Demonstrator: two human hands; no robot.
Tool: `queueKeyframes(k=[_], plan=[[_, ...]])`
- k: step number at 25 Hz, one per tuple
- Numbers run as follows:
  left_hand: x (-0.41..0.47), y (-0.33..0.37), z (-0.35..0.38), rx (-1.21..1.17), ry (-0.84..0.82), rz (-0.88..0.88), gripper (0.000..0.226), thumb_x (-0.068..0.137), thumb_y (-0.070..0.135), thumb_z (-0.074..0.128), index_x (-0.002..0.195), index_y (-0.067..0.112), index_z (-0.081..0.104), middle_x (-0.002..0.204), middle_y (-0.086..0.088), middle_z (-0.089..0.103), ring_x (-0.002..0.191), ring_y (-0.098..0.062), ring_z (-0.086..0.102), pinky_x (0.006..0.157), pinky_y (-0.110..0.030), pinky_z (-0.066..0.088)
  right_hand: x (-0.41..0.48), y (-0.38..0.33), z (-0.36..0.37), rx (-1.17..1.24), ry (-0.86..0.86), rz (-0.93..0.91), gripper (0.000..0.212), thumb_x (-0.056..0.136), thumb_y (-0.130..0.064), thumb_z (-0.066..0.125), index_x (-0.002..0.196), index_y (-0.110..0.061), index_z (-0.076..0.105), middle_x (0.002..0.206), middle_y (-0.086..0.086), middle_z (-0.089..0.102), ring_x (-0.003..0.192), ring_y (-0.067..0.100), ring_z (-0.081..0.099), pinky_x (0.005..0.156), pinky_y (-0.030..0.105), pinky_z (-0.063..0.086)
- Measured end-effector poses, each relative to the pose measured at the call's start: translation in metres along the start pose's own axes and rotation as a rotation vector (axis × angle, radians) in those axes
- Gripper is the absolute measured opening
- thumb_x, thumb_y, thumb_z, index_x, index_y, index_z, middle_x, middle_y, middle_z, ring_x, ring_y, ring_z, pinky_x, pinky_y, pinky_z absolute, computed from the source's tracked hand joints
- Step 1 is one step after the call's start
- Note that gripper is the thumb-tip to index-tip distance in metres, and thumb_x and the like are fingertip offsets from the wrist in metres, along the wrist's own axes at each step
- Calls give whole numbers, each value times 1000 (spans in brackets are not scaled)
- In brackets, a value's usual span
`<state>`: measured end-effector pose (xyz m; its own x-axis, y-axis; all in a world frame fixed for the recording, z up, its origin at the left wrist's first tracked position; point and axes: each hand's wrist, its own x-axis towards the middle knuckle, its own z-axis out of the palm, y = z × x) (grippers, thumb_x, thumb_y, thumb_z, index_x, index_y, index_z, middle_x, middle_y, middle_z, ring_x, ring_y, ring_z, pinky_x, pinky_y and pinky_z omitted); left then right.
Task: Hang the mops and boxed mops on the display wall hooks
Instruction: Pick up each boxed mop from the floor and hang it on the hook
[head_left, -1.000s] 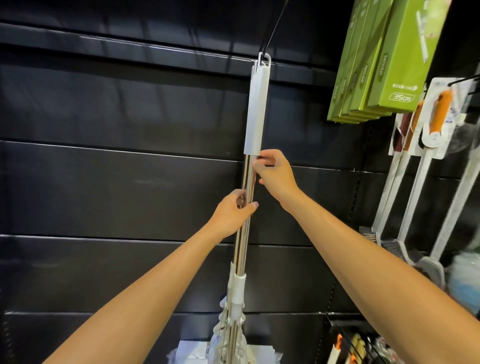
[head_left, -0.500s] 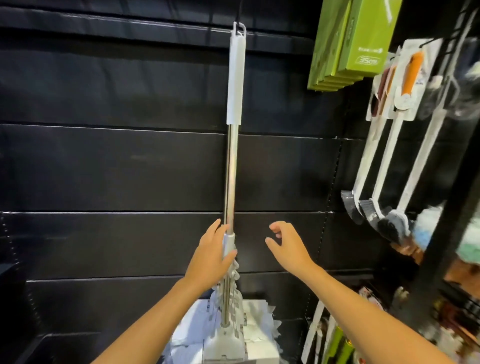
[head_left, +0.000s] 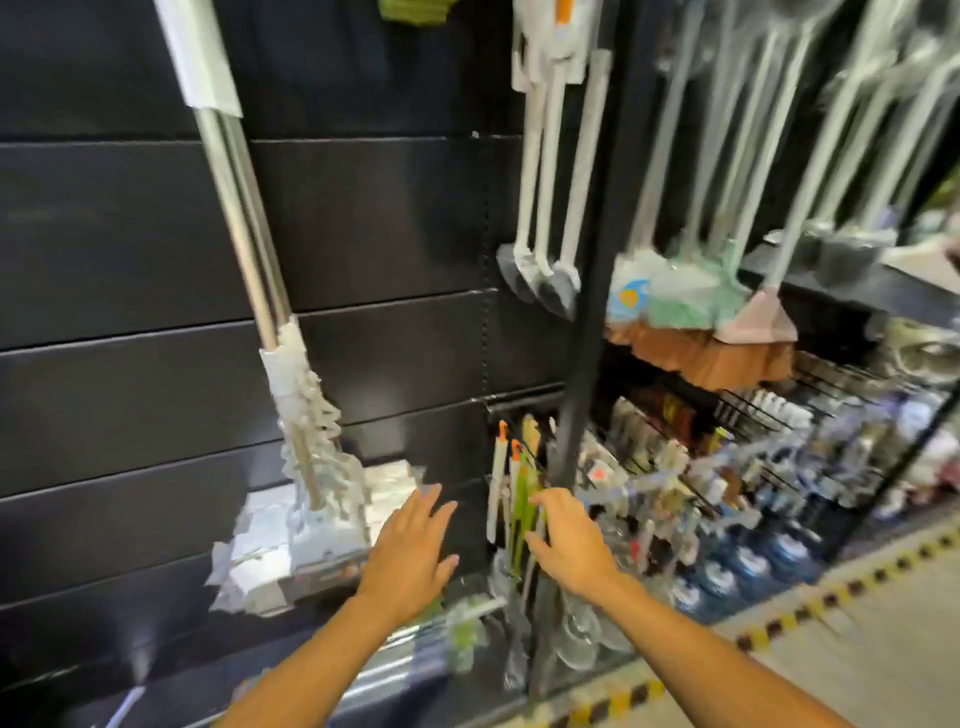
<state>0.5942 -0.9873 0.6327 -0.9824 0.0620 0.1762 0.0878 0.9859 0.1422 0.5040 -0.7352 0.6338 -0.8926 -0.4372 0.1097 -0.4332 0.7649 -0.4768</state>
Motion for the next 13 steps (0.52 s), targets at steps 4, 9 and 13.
queueKeyframes(k=[4,9,13], plan=[[-4,111,32,28,-119,138,74,97,50,61,160,21,37,171,-7,26,159,-33,23,125,-53,31,-82,75,-26,-82,26,88,42,100,-37,59,138,-22,48,138,1,46,128,27,47,101,40,45],[23,254,63,42,-182,384,76,99,50,58,164,20,30,174,-6,16,161,-34,16,127,-53,25,-193,175,-75,-130,118,312,43,98,-34,59,139,-22,50,139,1,48,130,27,48,103,40,47],[45,378,94,-47,-264,567,73,105,49,49,166,23,19,176,-3,6,163,-29,4,130,-50,12,-286,255,-124,-150,215,520,48,99,-34,59,144,-22,48,147,0,47,136,24,45,107,39,42]])
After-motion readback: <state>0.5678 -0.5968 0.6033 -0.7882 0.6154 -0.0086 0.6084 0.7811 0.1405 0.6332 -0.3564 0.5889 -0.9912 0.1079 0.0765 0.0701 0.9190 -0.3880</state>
